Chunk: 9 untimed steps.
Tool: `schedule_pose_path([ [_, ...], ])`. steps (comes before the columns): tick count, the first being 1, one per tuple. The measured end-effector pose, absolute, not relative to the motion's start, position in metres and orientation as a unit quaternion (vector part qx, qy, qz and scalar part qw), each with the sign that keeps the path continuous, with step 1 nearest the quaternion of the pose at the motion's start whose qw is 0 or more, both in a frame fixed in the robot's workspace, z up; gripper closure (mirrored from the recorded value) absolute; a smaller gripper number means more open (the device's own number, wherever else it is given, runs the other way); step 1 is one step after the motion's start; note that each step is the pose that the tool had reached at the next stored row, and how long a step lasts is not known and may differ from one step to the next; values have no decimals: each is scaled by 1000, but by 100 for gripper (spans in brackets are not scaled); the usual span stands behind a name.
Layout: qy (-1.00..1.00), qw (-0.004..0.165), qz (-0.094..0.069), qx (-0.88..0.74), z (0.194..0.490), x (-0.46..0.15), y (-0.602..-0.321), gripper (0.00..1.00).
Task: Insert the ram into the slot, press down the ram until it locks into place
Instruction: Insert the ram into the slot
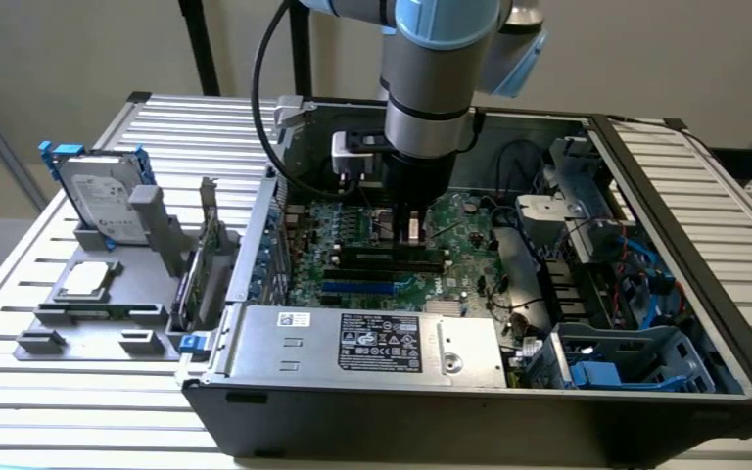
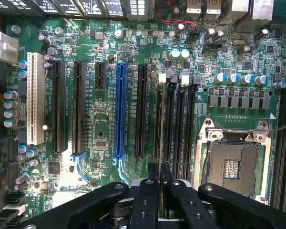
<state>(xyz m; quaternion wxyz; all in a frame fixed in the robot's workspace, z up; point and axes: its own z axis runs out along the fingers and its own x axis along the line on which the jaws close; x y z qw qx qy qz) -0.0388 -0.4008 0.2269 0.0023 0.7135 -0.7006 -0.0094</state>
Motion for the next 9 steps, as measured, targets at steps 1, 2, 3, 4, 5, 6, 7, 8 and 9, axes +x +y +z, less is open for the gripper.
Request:
schedule_pose_path([
  [1,-701,2,-9,714,227,-39,-401,87],
  [2,-701,2,-9,714,227,-39,-401,87],
  [3,-701,2,-9,714,227,-39,-401,87],
  [4,-701,2,-9,714,227,-39,-401,87],
  [5,-701,2,-9,713,227,-39,-401,87],
  [6,-701,2,-9,713,227,-39,-401,87],
  [7,-701,2,-9,713,227,-39,-401,87],
  [8,-701,2,-9,713,226,-39,-401,87],
  [9,-701,3,-9,713,226,-39,-401,87],
])
